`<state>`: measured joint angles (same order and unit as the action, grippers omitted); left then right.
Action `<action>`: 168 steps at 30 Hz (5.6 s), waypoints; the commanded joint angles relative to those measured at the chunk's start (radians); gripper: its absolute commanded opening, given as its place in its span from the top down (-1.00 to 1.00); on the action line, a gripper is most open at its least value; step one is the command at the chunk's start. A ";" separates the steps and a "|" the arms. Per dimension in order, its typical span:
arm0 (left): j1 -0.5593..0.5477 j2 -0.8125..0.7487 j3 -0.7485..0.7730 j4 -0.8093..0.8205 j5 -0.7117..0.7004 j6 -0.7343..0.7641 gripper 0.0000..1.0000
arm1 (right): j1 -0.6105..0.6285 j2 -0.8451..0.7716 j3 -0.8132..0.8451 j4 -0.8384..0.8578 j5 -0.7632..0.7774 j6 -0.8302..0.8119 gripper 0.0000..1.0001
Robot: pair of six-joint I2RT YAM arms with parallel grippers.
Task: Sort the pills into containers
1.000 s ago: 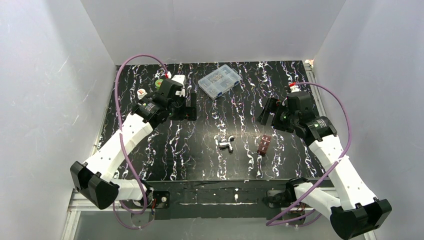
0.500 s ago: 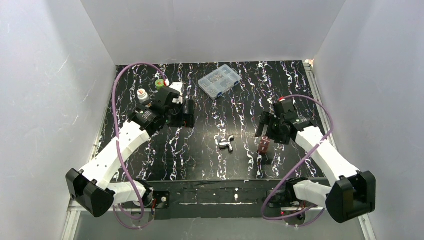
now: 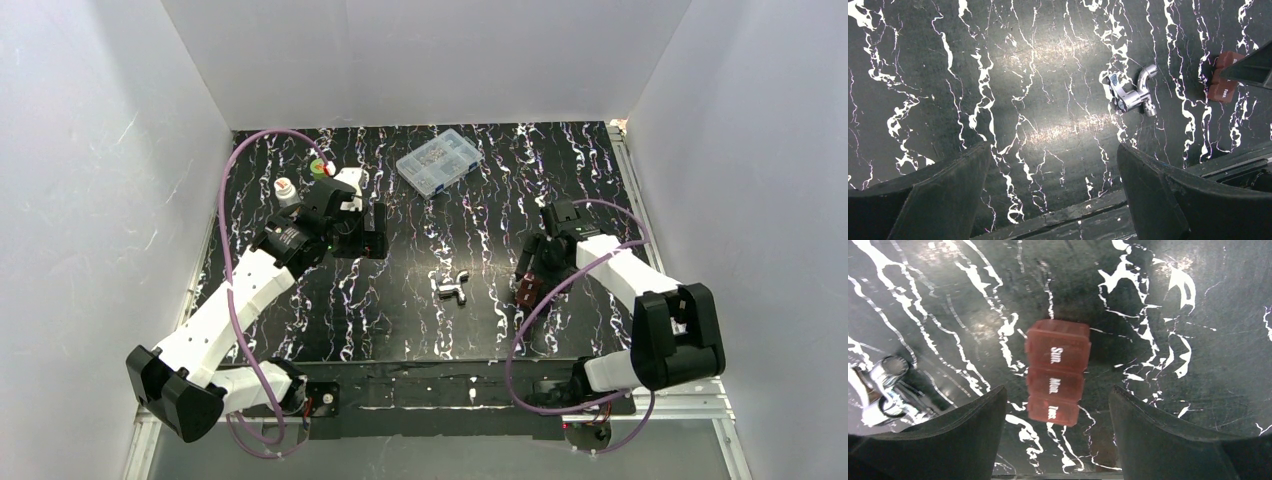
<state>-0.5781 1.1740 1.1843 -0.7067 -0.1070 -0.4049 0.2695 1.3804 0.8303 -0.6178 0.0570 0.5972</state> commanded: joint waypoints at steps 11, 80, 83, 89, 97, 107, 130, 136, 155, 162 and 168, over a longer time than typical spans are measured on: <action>0.007 -0.004 -0.020 0.012 0.026 0.000 -0.97 | -0.021 0.101 0.020 0.057 -0.007 0.006 -0.12; -0.278 0.317 -0.331 0.599 -0.181 -0.065 -0.72 | 0.467 0.626 0.687 -0.013 -0.253 0.304 0.53; -0.283 0.302 -0.338 0.627 -0.174 -0.047 -0.71 | 0.467 0.623 0.701 -0.034 -0.257 0.311 0.54; -0.284 0.251 -0.342 0.614 -0.132 0.029 -0.67 | 0.469 0.564 0.674 -0.020 -0.261 0.273 0.56; -0.275 0.134 -0.347 0.535 -0.109 -0.036 -0.67 | 0.483 0.449 0.625 0.031 -0.280 0.215 0.56; 0.035 -0.134 -0.388 0.509 0.431 -0.223 -0.78 | 0.487 0.307 0.513 0.228 -0.431 0.054 0.57; 0.310 -0.039 -0.620 1.571 1.106 -0.923 -0.73 | 0.381 0.135 0.342 0.988 -0.849 0.399 0.55; 0.310 -0.021 -0.620 1.626 1.095 -0.970 -0.59 | 0.385 0.121 0.331 0.995 -0.850 0.393 0.55; 0.310 0.021 -0.660 1.794 1.110 -1.111 0.65 | 0.411 0.166 0.339 1.054 -0.792 0.414 0.43; 0.310 -0.024 -0.628 1.550 1.117 -0.981 1.00 | 0.422 0.120 0.369 0.848 -0.680 0.294 -0.76; 0.310 -0.106 -0.555 1.175 1.093 -0.737 1.00 | 0.422 0.071 0.424 0.576 -0.518 0.217 -0.96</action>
<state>-0.2684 1.1358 0.5610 0.7074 0.9829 -1.3174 0.6895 1.5188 1.1702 0.1493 -0.5941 0.8886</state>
